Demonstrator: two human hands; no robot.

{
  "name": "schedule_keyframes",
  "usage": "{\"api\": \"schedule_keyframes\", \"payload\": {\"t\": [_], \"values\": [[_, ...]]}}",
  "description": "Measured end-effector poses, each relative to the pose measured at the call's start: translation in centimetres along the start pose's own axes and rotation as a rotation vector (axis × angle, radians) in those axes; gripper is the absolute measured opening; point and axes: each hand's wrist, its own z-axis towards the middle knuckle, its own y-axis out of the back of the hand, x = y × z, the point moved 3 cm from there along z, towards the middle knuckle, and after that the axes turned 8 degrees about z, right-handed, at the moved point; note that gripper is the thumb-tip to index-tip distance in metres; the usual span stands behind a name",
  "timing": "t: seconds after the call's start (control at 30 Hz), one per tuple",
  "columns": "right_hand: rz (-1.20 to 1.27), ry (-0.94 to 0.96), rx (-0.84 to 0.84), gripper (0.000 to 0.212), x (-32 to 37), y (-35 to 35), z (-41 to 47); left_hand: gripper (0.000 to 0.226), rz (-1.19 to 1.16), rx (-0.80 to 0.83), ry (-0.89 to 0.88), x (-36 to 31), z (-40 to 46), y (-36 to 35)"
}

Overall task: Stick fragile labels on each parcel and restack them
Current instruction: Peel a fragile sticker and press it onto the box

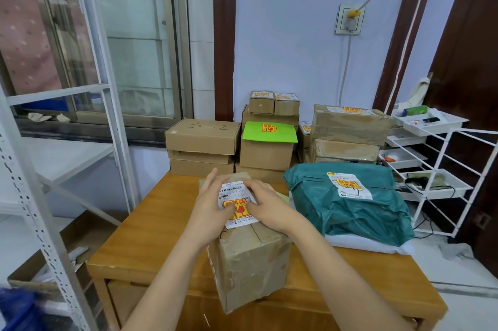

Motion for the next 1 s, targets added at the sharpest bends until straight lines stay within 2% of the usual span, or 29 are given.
{"api": "schedule_keyframes", "payload": {"t": [0.17, 0.3, 0.5, 0.7, 0.87, 1.0], "values": [[-0.080, -0.009, 0.001, 0.054, 0.3, -0.2, 0.1, 0.061, 0.058, -0.020, 0.084, 0.2, 0.6, -0.2], [-0.129, -0.009, 0.011, 0.062, 0.5, -0.2, 0.1, 0.062, 0.045, -0.027, 0.070, 0.1, 0.6, -0.3], [-0.076, 0.011, 0.057, 0.070, 0.5, -0.1, -0.4, 0.067, -0.302, 0.091, 0.066, 0.9, -0.1, 0.9], [0.062, -0.021, 0.099, 0.069, 0.4, 0.1, -0.5, 0.073, -0.474, 0.110, 0.090, 1.6, -0.3, 1.1], [0.259, -0.109, 0.098, 0.066, 0.1, 0.5, -0.9, 0.067, -0.388, 0.082, 0.034, 1.1, -0.7, 1.0], [0.279, -0.115, 0.099, 0.064, 0.1, 0.4, -1.0, 0.051, -0.289, 0.048, 0.023, 1.9, -1.7, 0.2]]}}
